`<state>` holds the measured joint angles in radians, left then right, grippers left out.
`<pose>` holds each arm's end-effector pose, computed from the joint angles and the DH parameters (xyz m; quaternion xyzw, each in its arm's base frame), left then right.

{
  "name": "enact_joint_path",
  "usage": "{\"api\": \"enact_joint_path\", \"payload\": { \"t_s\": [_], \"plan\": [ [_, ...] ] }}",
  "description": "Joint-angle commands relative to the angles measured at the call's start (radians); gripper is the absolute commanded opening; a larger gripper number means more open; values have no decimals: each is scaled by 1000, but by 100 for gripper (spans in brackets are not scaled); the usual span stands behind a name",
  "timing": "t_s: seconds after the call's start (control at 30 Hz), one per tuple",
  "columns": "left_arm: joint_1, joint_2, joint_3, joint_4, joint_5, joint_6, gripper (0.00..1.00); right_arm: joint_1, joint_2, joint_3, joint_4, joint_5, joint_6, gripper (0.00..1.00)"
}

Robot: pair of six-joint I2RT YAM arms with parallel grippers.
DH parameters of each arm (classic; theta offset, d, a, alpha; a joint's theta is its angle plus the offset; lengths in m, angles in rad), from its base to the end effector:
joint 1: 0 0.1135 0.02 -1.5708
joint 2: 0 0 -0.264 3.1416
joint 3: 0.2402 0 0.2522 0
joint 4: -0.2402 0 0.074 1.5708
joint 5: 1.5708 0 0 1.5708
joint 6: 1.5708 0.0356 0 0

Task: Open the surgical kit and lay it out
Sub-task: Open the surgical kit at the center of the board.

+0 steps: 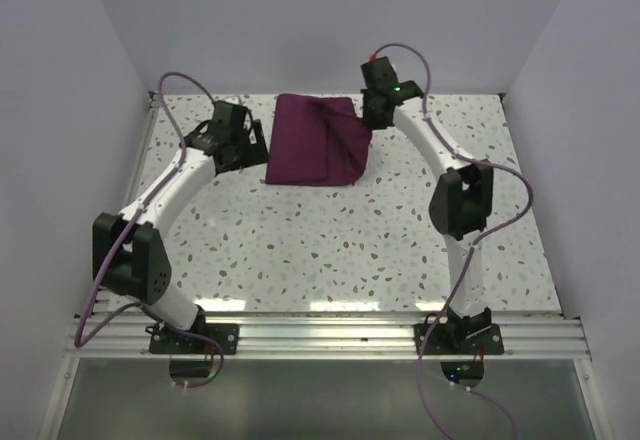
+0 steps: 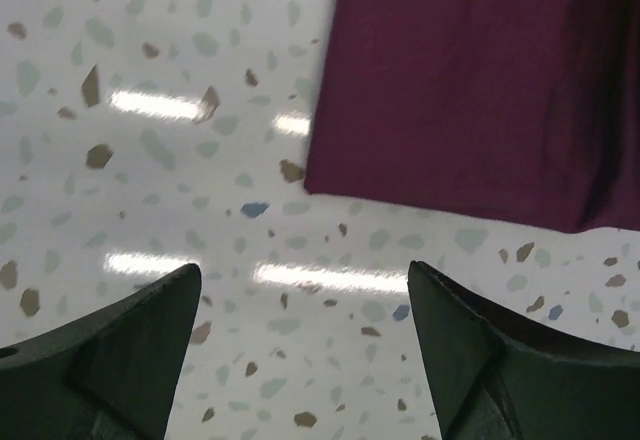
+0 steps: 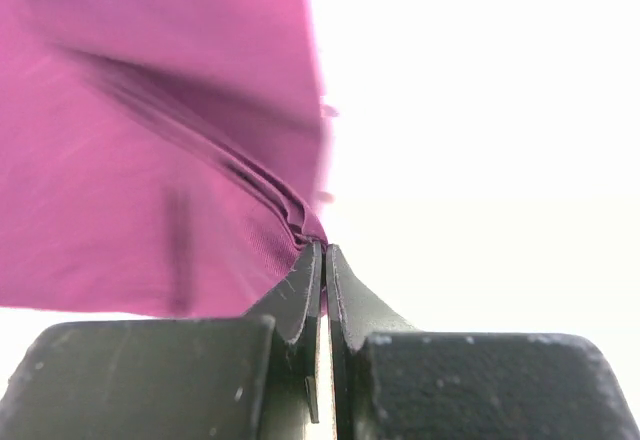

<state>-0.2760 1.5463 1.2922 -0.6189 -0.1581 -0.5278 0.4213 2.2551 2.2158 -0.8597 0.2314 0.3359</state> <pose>0.3247 -0.0861 0.2903 -0.1444 0.9260 -0.0650 0.3427 0.4611 0.1977 0.2833 -0.0020 0.9386 0.0197 0.3445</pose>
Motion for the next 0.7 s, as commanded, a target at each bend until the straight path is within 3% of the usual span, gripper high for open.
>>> {"api": "enact_joint_path", "payload": {
  "t_s": [0.0,0.27,0.33,0.37,0.4,0.53,0.67],
  "plan": [
    [-109,172,182,47,-53,46,88,-85,-166,-166,39,71,6,0],
    [-265,602,564,-42,-98,69,88,-193,-229,-415,76,97,34,2],
    [-291,697,651,-68,-106,63,87,-206,-198,-415,48,100,38,37],
    [-298,721,673,-71,-103,60,87,-211,-190,-413,41,105,43,67],
    [-307,739,714,-73,-101,60,87,-216,-186,-415,27,112,46,79],
    [-354,814,797,-81,-116,77,86,-242,-190,-423,13,160,60,95],
    [-359,841,791,-99,-150,58,79,-263,-212,-403,5,167,69,95]
  ]
}}
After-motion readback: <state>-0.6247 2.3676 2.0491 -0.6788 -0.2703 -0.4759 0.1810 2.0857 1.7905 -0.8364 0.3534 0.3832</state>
